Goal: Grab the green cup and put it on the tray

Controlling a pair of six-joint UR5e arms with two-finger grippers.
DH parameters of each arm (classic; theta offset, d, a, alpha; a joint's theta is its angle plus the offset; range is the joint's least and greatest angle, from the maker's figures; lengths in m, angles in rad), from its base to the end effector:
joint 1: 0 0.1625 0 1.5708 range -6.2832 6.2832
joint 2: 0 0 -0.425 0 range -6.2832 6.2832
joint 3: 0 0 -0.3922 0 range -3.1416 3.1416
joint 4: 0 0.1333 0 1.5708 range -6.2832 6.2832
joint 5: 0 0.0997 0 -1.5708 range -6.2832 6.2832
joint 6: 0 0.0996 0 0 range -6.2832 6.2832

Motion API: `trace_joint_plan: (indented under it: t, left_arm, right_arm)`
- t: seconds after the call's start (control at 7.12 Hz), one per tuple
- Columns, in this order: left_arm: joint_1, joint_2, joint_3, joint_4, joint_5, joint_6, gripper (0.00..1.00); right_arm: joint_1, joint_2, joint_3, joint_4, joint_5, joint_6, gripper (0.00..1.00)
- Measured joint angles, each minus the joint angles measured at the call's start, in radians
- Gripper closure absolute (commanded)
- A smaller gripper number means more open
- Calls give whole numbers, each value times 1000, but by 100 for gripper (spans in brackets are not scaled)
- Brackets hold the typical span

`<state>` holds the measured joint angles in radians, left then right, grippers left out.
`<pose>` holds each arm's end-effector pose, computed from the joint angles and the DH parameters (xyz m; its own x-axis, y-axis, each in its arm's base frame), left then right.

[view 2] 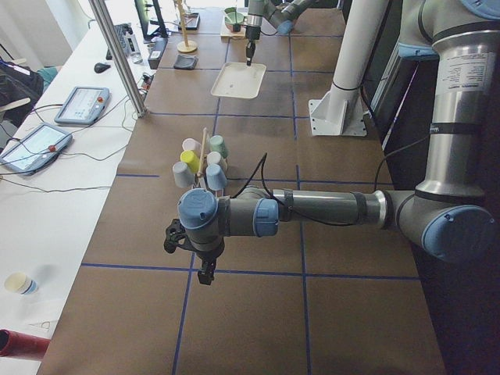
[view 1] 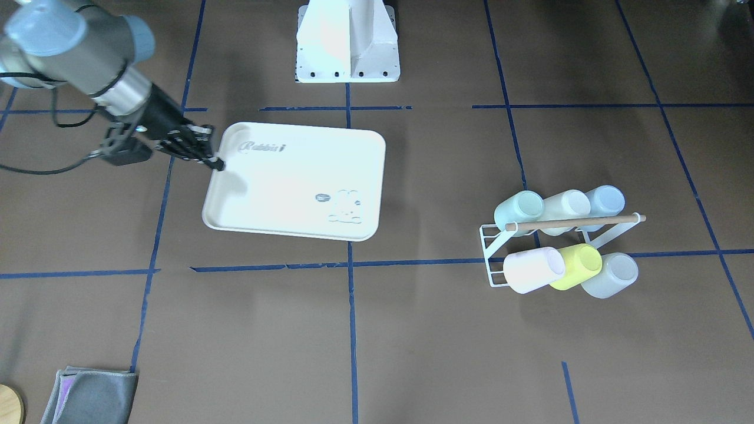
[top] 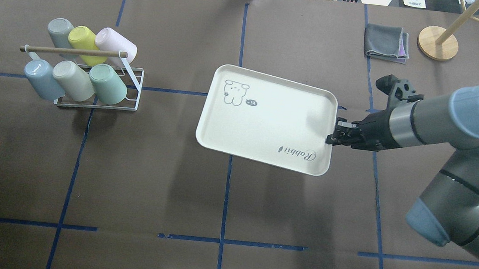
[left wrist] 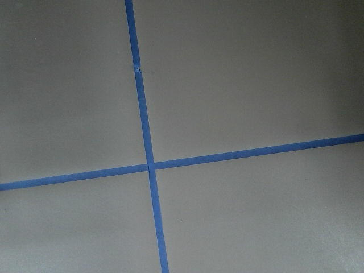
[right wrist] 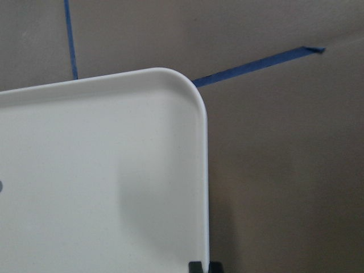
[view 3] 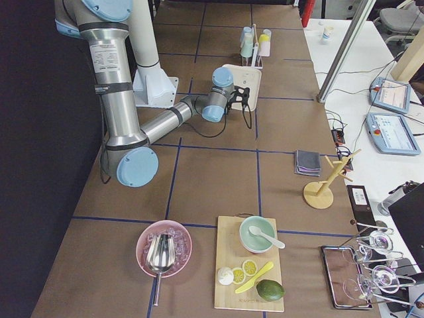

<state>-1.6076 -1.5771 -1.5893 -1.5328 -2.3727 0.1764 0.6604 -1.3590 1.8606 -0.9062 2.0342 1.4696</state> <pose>-0.0798 -0.4909 0.6483 0.6902 0.1408 -0.7098 -0.0857 0.9899 0.1131 -0.3834 -0.4102 0.3328 0.3320 0.1434 0.9323 -0.1917 0.9780 -0.0822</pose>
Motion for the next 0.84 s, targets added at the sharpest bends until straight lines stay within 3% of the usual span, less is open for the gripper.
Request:
trace_joint_plan:
  t: [0.28,0.7,0.84]
  left_arm:
    - [0,0,1,0,1,0,0]
    - [0,0,2,0,1,1,0]
    - [0,0,2,0,1,1,0]
  right_arm:
    - [-111,85,-80,-4,-114,3,100]
    - [-143,122,-148,-5,-136,-3,97]
    - [-144,126,-158,-5,-136,-7,57]
